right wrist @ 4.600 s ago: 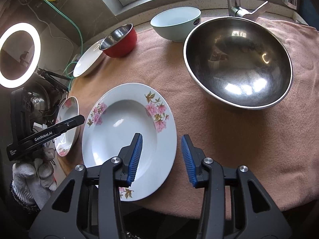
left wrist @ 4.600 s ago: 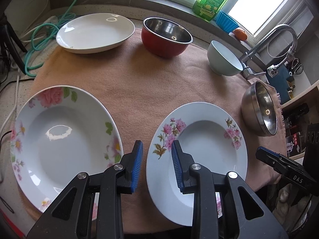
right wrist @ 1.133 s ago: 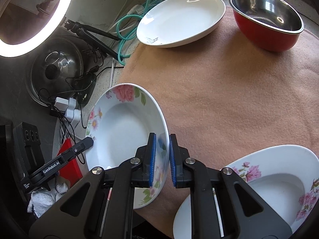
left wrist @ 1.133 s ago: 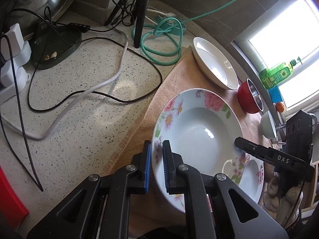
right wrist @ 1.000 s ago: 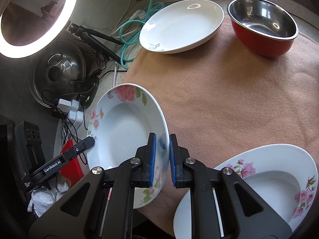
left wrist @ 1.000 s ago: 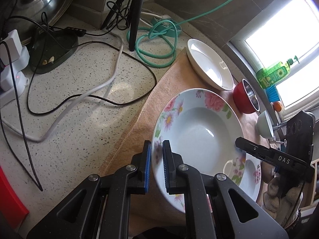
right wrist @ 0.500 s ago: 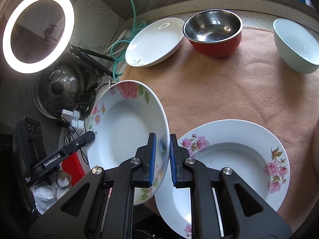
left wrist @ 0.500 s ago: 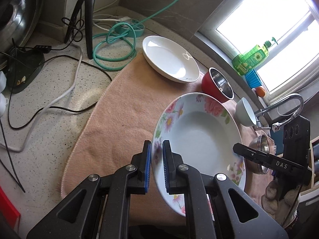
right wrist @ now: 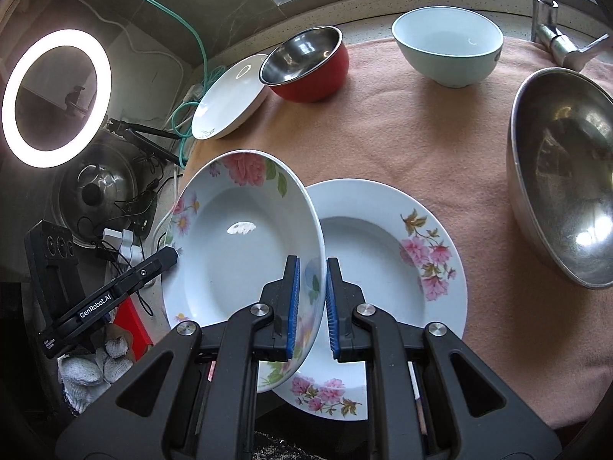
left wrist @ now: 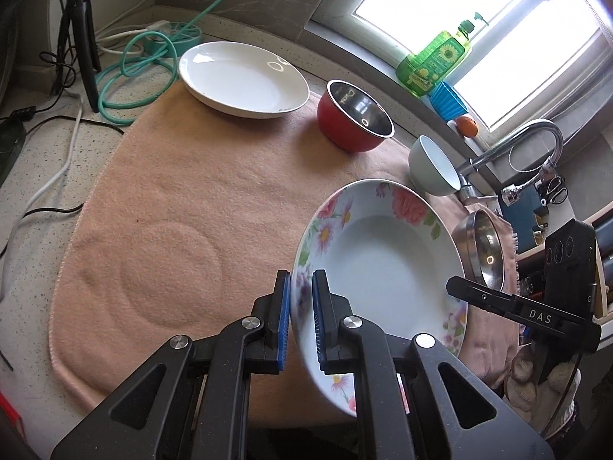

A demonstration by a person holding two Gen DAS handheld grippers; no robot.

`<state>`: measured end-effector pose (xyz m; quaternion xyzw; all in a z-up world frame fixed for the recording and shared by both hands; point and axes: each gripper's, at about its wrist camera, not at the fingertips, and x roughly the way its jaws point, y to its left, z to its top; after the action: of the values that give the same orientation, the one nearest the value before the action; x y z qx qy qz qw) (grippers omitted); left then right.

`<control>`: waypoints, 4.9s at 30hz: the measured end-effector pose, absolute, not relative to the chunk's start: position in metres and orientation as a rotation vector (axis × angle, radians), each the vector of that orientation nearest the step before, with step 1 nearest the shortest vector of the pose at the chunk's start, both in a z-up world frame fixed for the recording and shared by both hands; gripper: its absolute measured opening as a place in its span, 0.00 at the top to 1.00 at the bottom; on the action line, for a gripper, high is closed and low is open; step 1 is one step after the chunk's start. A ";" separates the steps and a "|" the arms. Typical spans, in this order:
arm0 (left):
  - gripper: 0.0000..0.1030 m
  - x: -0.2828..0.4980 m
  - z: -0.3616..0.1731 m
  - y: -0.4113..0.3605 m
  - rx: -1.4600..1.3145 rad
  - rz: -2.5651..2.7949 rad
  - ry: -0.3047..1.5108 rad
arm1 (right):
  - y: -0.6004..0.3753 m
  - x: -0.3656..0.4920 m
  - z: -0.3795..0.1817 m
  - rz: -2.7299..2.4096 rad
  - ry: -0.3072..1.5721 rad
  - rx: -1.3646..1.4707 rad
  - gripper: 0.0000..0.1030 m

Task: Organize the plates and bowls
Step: 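Lower the rose-pattern plate onto the pink-flowered plate, then open the right tool and lift it off the stacked plates, then move the right tool to the white leaf-print plate and grasp its rim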

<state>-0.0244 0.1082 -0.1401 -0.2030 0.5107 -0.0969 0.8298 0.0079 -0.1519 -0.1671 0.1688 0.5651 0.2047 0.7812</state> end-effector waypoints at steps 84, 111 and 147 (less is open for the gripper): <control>0.89 -0.011 -0.161 0.056 -0.218 -0.270 1.154 | -0.182 -0.007 -0.165 0.263 1.201 0.150 0.69; 0.86 0.028 -0.133 0.163 -0.448 -0.140 1.008 | -0.067 0.044 -0.081 0.491 0.982 0.085 0.60; 0.86 0.134 -0.177 0.239 -0.777 -0.012 1.034 | 0.048 0.323 -0.141 0.627 1.299 -0.010 0.60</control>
<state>0.1339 0.2387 -0.1768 -0.3619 0.4817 -0.0058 0.7981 0.3233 0.0481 -0.1409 -0.0048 0.5945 0.2870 0.7512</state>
